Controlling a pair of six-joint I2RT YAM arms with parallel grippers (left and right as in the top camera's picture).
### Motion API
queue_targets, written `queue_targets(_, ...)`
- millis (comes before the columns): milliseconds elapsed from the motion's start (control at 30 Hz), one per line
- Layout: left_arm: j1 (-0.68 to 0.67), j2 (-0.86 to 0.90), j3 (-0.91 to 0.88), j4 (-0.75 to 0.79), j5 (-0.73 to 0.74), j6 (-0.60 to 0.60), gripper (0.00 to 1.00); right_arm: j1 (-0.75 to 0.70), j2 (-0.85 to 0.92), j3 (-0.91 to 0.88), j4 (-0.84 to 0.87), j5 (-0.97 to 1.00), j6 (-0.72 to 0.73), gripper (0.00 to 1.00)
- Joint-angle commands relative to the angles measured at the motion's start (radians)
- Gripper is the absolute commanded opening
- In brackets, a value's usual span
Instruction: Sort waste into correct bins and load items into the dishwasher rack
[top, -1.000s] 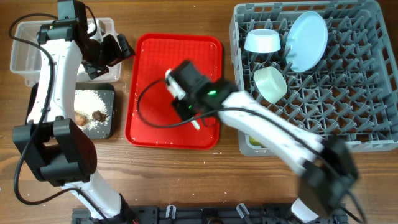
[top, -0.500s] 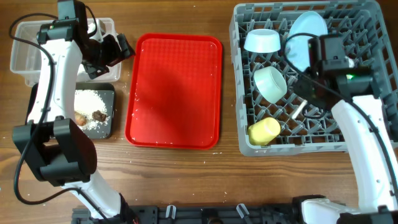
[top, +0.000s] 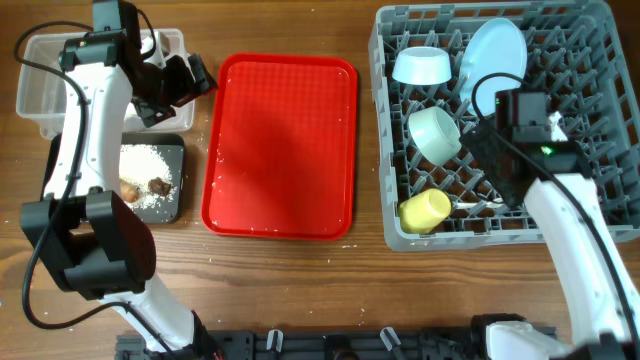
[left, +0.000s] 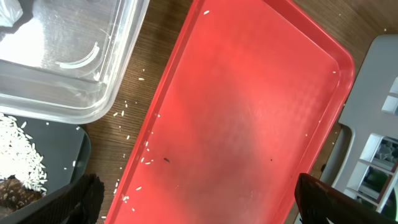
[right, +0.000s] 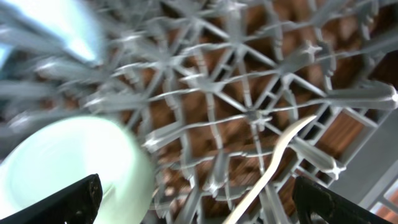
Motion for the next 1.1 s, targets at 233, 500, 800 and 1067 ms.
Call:
queue_targets(233, 0.001, -0.017, 0.01, 0.002, -0.002, 0.006, 1.0, -0.002, -0.7, 0.023, -0.135, -0.367, -0.52, 1.0)
queue_targets(500, 0.001, -0.017, 0.01, 0.002, -0.002, 0.006, 1.0, -0.002, -0.755, 0.022, -0.157, -0.325, -0.607, 1.0)
queue_targets(800, 0.001, -0.017, 0.01, 0.002, -0.002, 0.006, 1.0, -0.002, -1.092, -0.383, 0.259, -0.322, -0.816, 1.0)
queue_targets(1067, 0.001, -0.017, 0.01, 0.002, -0.002, 0.006, 1.0, -0.002, -1.328, -0.888, 0.771, -0.322, -0.818, 1.0)
